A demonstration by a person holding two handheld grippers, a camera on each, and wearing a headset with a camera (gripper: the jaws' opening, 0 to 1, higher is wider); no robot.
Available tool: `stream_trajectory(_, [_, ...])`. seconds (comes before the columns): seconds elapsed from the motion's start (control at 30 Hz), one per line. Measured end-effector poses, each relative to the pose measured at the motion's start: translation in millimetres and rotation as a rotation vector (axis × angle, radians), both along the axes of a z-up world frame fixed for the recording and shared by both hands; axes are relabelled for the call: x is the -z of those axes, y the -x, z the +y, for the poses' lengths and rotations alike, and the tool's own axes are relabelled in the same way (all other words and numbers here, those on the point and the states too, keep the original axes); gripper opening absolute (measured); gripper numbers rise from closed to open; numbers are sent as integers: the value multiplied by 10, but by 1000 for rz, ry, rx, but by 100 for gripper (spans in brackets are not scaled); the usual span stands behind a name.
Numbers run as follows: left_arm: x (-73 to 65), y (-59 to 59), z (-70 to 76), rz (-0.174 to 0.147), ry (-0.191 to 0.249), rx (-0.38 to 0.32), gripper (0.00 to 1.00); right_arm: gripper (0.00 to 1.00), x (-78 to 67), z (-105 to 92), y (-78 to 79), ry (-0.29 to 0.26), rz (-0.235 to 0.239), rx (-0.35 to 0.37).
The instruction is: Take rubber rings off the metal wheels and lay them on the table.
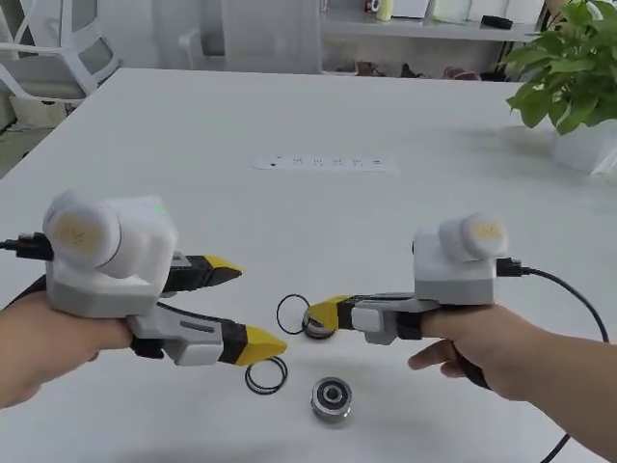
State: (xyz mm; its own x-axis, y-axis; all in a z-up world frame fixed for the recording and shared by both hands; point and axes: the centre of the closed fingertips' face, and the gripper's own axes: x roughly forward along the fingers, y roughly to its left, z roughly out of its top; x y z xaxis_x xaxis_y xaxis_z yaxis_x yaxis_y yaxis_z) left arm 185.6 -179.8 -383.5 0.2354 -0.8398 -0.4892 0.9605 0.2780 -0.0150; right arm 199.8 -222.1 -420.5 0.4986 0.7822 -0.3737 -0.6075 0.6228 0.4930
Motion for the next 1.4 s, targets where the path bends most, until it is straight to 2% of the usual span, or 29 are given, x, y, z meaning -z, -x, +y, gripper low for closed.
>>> stream_trajectory(0.3, [43, 45, 146, 7, -9, -16, 69, 0, 70, 152, 113, -10, 44, -55])
stream_trajectory(0.63, [47, 93, 209, 7, -15, -20, 70, 0, 145, 337, 261, -28, 115, -126])
stream_trajectory(0.9, [53, 96, 262, 11, -15, -33, 70, 0, 252, 390, 314, 3, 146, -151])
stream_trajectory(1.2, [86, 121, 304, 13, -29, -32, 70, 0, 355, 384, 310, 39, 167, -147])
stream_trajectory(1.4, [100, 120, 323, 16, -34, -36, 70, 0, 433, 344, 320, 85, 168, -140])
